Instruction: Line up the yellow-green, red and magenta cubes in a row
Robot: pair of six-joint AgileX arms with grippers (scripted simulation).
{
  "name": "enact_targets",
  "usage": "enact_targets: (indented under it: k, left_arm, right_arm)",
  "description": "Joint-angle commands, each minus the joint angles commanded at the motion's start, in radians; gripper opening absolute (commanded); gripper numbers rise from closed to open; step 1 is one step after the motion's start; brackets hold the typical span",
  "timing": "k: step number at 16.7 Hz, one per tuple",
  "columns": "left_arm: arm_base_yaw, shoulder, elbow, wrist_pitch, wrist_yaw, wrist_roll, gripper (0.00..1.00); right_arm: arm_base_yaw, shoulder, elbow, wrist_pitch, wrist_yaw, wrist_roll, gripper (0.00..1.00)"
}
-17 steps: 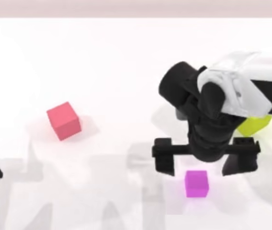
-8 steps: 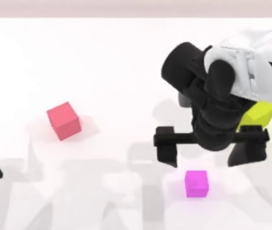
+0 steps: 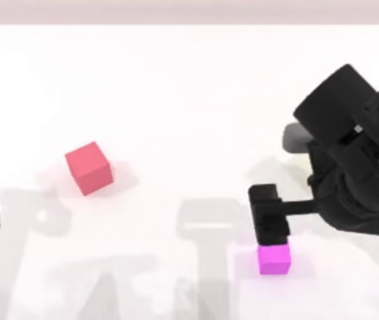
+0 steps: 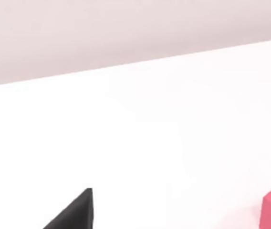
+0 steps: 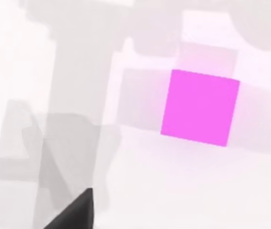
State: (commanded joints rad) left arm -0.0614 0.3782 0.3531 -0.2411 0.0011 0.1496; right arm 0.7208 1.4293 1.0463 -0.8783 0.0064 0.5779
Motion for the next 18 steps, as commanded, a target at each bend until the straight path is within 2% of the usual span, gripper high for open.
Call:
enact_targets:
  k: [3,6,12,18]
  left_arm:
    - [-0.039,0.306,0.241,-0.166,-0.001,0.101,1.0]
    - [-0.083,0.654,0.494,-0.35,-0.002,0.211,1.0]
    - [-0.166,1.266,0.957,-0.692,-0.001,0.415,1.0]
    - [-0.221,1.643,1.285,-0.903,0.001,0.55,1.0]
  right_arm:
    - [-0.045,-0.274,-0.203,0.143,-0.008,-0.095,1.0]
    - [-0.132,-0.579,-0.432,0.305,-0.015,-0.205,1.0]
    - [-0.391,-1.075,-0.819,0.609,-0.019,-0.415,1.0]
    - [-0.645,-1.372,-1.013,0.829,-0.009,-0.552,1.0]
